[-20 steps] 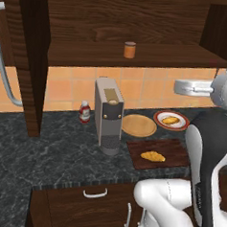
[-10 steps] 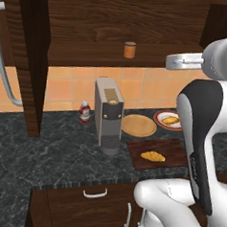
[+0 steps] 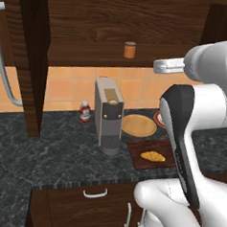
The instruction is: From the different types of pastries on the counter, select a croissant and place it on the cutting board. Then retrieve a jar of jam from the cabinet and place it alongside the croissant on the cutting board.
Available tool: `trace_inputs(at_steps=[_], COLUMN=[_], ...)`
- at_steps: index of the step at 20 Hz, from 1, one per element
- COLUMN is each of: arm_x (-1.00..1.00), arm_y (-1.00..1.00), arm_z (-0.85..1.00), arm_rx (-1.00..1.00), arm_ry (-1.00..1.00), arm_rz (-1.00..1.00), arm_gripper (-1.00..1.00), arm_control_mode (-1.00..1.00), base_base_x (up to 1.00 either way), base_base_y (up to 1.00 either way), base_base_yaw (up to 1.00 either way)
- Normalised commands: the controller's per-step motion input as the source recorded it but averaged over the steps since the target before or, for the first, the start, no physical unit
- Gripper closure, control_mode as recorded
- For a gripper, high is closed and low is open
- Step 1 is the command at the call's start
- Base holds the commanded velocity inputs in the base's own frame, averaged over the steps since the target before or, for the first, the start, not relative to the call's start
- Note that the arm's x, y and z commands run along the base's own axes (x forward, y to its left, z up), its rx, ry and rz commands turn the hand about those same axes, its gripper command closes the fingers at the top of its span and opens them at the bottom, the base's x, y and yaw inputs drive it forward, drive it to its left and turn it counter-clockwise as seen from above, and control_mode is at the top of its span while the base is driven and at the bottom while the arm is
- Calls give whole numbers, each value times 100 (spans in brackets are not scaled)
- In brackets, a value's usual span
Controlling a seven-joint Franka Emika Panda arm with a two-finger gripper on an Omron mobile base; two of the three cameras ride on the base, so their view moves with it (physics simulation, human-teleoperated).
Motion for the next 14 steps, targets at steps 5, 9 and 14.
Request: trace_inputs(at_steps=[5,9,14], arm_x=[17,0,42], arm_y=[18,5,1], arm_z=[34,-12,-22], arm_rx=[0,0,0], arm_ry=[7,-5,1], arm_rz=[0,2,0], arm_gripper=[-100,-100,-100], arm_control_mode=[-100,-100,-100], base_base_x=[0,0,0], base_base_y=[0,0,0], base_base_yaw=[0,0,0])
